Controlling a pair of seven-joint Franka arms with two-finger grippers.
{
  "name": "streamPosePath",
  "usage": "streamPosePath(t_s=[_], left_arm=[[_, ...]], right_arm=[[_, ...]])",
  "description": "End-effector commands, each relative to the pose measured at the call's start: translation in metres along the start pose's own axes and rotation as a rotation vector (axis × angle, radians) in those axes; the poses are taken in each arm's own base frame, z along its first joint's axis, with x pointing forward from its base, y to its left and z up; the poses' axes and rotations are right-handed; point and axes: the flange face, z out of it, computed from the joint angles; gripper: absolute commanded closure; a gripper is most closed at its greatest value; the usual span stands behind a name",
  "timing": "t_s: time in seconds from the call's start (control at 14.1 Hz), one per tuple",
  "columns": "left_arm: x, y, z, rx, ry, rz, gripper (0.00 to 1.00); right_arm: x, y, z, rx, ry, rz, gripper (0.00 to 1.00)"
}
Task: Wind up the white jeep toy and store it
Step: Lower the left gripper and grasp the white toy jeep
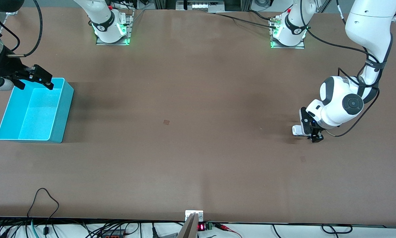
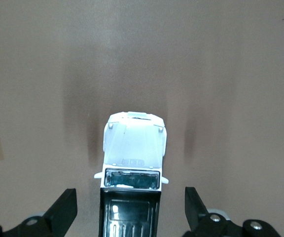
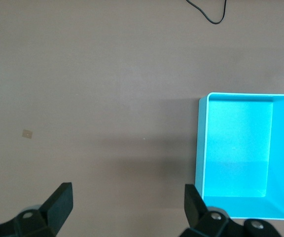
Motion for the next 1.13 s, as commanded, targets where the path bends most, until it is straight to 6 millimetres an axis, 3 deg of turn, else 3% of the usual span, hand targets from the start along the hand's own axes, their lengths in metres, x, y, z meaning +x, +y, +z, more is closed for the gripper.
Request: streamPosePath(t_s=[0.0, 0.14, 0.35, 0.71, 1.06], left_arm=[[-0.007, -0.001, 0.006, 0.005, -0.01, 0.019, 0.38], [-0.009, 0.0, 0.007, -0.012, -0.012, 0.017, 0.66], [-0.01, 0.003, 0.008, -0.034, -0.013, 0.008, 0.8], [-0.011, 0.006, 0.014, -0.058, -0.014, 0.013, 0.83], [-0.045, 0.006, 0.026, -0.073, -0.008, 0.031, 0.83]], right_arm=[[-0.004, 0.003, -0.006, 0.011, -0.001, -0.007, 0.0], [-0.004, 0.003, -0.007, 0.011, 0.0, -0.006, 0.0], [-0.005, 0.003, -0.006, 0.011, -0.003, -0.006, 0.0], [-0.005, 0.003, -0.006, 0.011, -0.006, -0.006, 0.0], [-0.005, 0.003, -0.006, 0.012, -0.006, -0.007, 0.0]])
